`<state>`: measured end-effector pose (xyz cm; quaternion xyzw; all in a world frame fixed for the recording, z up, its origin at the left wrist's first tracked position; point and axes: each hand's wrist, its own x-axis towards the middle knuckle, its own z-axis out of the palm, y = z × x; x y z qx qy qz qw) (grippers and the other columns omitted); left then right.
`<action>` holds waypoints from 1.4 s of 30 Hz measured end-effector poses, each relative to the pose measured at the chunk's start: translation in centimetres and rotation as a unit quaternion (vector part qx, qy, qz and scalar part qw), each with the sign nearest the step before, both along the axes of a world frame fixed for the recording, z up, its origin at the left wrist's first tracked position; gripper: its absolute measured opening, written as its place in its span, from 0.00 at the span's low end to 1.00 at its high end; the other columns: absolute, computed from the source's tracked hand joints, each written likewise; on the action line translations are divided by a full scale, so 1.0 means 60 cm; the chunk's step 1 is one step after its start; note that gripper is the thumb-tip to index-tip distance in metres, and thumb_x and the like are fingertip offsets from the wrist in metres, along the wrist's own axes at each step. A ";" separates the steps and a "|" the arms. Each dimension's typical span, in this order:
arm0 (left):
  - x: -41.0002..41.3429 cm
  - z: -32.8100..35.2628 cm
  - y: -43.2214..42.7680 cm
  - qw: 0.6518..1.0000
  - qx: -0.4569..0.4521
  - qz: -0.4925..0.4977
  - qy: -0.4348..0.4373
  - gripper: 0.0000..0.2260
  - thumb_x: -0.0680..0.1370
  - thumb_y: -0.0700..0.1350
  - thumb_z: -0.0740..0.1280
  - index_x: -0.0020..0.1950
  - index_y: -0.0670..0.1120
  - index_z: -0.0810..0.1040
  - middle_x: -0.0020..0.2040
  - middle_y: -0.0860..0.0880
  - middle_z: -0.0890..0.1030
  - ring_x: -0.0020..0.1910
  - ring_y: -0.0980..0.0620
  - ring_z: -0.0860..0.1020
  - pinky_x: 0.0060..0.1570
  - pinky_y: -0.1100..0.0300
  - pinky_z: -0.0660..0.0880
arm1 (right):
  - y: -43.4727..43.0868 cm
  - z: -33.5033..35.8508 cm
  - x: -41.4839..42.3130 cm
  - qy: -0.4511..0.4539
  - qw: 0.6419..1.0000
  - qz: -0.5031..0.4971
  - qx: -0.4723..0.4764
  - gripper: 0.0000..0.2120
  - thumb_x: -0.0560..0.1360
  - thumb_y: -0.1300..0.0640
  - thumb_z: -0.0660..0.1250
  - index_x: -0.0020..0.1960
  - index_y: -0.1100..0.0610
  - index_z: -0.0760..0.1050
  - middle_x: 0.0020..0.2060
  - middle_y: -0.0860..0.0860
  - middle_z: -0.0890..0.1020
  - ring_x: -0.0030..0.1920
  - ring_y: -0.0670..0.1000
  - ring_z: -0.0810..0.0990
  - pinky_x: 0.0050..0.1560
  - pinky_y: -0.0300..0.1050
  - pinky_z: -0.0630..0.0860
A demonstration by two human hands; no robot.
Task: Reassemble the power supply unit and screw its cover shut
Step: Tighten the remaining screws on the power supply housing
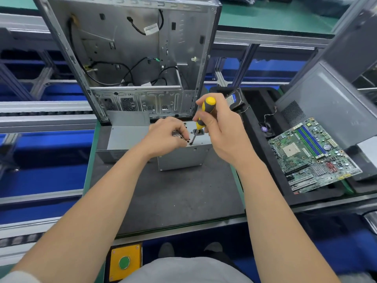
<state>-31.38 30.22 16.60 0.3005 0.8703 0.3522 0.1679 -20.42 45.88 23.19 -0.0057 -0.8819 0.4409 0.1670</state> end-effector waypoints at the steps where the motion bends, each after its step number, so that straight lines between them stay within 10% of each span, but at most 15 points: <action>1: -0.011 0.008 -0.002 1.000 -0.007 -0.004 -0.029 0.09 0.73 0.45 0.74 0.46 0.58 0.77 0.60 0.55 0.77 0.55 0.49 0.77 0.59 0.49 0.72 | 0.002 0.006 -0.001 -0.010 1.000 0.019 0.008 0.11 0.85 0.63 0.61 0.66 0.54 0.69 0.46 0.51 0.82 0.46 0.52 0.80 0.49 0.53 0.80; 6: -0.058 0.058 0.026 0.994 -0.083 -0.044 -0.053 0.15 0.72 0.57 0.62 0.55 0.52 0.73 0.55 0.50 0.79 0.53 0.47 0.77 0.50 0.49 0.74 | 0.004 0.023 -0.008 -0.028 0.996 0.063 0.058 0.15 0.86 0.62 0.58 0.68 0.46 0.67 0.47 0.53 0.81 0.44 0.54 0.80 0.49 0.60 0.79; 13: -0.071 0.026 0.071 0.967 -0.222 -0.123 -0.002 0.31 0.67 0.75 0.48 0.39 0.47 0.70 0.36 0.48 0.75 0.36 0.47 0.73 0.38 0.52 0.68 | 0.008 0.014 -0.004 -0.015 0.997 0.046 0.054 0.15 0.85 0.63 0.59 0.64 0.44 0.68 0.46 0.51 0.80 0.44 0.55 0.77 0.49 0.59 0.77; 17: -0.071 0.016 0.065 0.973 -0.197 -0.115 -0.018 0.31 0.68 0.81 0.53 0.49 0.57 0.76 0.44 0.54 0.80 0.43 0.54 0.78 0.41 0.53 0.72 | 0.013 0.010 -0.001 0.026 0.999 0.008 0.030 0.14 0.85 0.63 0.59 0.67 0.48 0.68 0.46 0.51 0.81 0.45 0.52 0.80 0.48 0.58 0.79; 20: -0.080 0.022 0.063 0.972 -0.146 -0.136 -0.122 0.31 0.71 0.71 0.66 0.64 0.51 0.78 0.63 0.52 0.79 0.62 0.49 0.76 0.63 0.49 0.71 | 0.015 0.008 -0.002 0.026 0.999 -0.003 0.038 0.14 0.85 0.62 0.59 0.67 0.48 0.68 0.44 0.49 0.81 0.44 0.55 0.80 0.48 0.58 0.79; 24: -0.091 0.026 0.058 0.964 -0.116 -0.145 -0.192 0.27 0.77 0.52 0.73 0.73 0.46 0.72 0.68 0.53 0.73 0.67 0.52 0.70 0.60 0.59 0.67 | 0.013 0.010 -0.001 0.028 0.999 0.004 0.042 0.14 0.85 0.63 0.59 0.68 0.51 0.68 0.44 0.49 0.81 0.45 0.54 0.80 0.48 0.56 0.79; 42: -0.114 0.023 0.047 0.946 -0.128 -0.215 -0.208 0.42 0.68 0.54 0.75 0.79 0.49 0.63 0.79 0.51 0.65 0.77 0.52 0.63 0.71 0.58 0.60 | 0.013 0.005 0.000 0.020 0.999 0.022 0.046 0.14 0.85 0.64 0.59 0.68 0.52 0.69 0.46 0.52 0.80 0.47 0.53 0.80 0.50 0.57 0.78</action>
